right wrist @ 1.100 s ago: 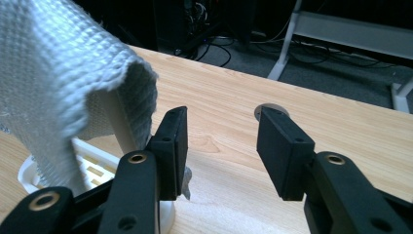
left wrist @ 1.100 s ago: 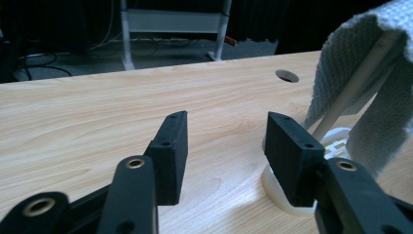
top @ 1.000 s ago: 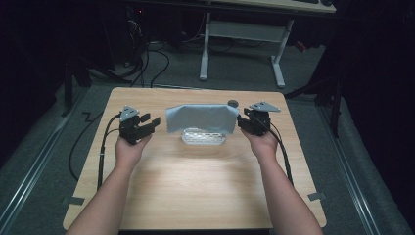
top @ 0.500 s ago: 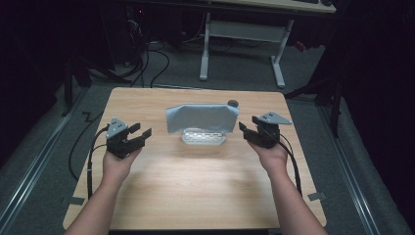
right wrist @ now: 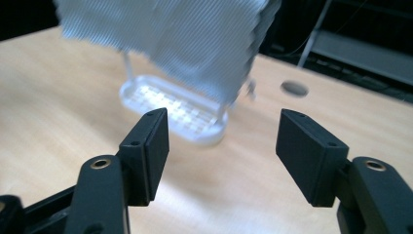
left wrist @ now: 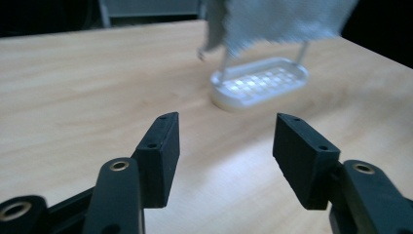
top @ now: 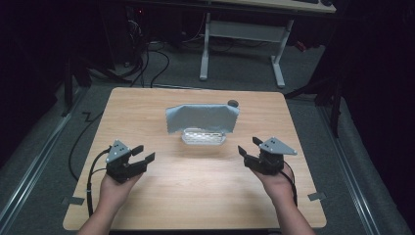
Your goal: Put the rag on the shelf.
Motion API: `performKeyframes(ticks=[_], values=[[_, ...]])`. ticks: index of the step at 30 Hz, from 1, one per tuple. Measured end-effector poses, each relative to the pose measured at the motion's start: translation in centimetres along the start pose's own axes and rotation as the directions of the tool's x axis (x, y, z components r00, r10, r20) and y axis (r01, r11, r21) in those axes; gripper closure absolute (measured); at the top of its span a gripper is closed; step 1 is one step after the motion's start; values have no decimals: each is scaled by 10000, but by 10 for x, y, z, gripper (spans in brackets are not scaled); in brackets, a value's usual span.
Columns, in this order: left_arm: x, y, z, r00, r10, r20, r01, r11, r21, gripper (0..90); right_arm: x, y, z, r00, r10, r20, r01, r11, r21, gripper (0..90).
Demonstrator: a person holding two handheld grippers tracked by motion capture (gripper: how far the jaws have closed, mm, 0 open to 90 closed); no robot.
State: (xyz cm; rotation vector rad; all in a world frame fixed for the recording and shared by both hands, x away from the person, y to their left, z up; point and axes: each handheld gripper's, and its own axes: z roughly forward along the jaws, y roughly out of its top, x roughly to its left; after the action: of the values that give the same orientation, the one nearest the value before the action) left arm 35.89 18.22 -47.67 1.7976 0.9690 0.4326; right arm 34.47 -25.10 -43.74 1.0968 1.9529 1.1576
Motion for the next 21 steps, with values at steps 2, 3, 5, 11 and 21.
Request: performKeyframes(ticks=[2, 3, 5, 11, 21], values=[[-12, -8, 0, 9997, 136, 182, -139, 9998, 153, 424, 6, -10, -4, 9998, -11, -182, 11, 10000, 8, 341], [-16, -12, 1, 9996, 141, 252, -145, 9998, 160, 425, 10, -17, -6, 9997, 60, -227, -57, 9999, 137, 336], [-26, -21, 3, 9986, 133, 505, -149, 9994, 310, 425, 16, -28, -8, 9996, 95, -272, -87, 9995, 307, 322], [-52, -50, 5, 9924, 991, 734, -1060, 9896, 968, 420, 30, -61, -10, 9987, 348, -365, -316, 9960, 835, 240], [-49, -56, 9, 9973, 472, 561, -552, 9870, 1510, 397, 35, -88, -7, 9985, 136, -537, -71, 9928, 1197, 239]])
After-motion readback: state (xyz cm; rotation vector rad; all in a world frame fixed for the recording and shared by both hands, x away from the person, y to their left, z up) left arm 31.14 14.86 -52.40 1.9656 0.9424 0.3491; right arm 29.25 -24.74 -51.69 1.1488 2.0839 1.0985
